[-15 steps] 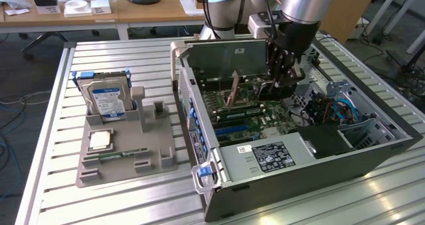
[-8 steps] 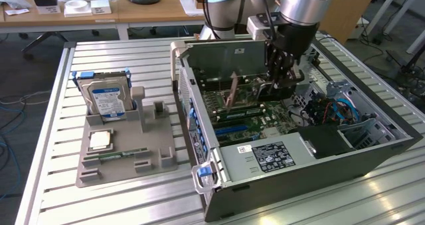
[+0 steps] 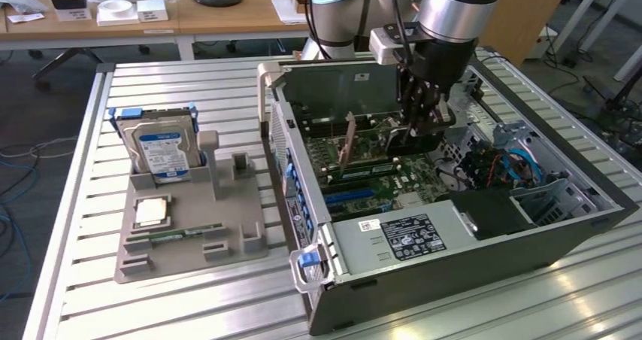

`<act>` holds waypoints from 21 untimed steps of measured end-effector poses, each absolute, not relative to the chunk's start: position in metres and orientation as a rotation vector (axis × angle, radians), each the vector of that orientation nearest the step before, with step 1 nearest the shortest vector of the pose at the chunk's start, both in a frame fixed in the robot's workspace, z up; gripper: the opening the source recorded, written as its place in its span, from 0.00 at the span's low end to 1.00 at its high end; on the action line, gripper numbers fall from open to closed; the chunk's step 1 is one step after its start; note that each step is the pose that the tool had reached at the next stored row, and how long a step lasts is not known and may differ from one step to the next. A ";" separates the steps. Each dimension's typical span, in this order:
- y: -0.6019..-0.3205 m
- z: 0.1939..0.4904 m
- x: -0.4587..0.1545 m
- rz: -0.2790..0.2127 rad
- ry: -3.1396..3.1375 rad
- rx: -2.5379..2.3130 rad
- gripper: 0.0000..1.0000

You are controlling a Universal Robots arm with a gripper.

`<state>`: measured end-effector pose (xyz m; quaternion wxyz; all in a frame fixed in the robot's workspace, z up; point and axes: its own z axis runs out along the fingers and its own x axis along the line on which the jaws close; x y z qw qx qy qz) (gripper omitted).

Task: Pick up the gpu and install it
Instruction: 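Insert the gpu into the slot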

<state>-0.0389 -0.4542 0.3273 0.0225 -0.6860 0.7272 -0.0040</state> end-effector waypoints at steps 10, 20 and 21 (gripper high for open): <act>-0.454 0.326 -0.039 -0.011 2.254 -2.125 0.27; -0.454 0.326 -0.039 -0.011 2.257 -2.129 0.27; -0.454 0.326 -0.039 -0.011 2.257 -2.129 0.27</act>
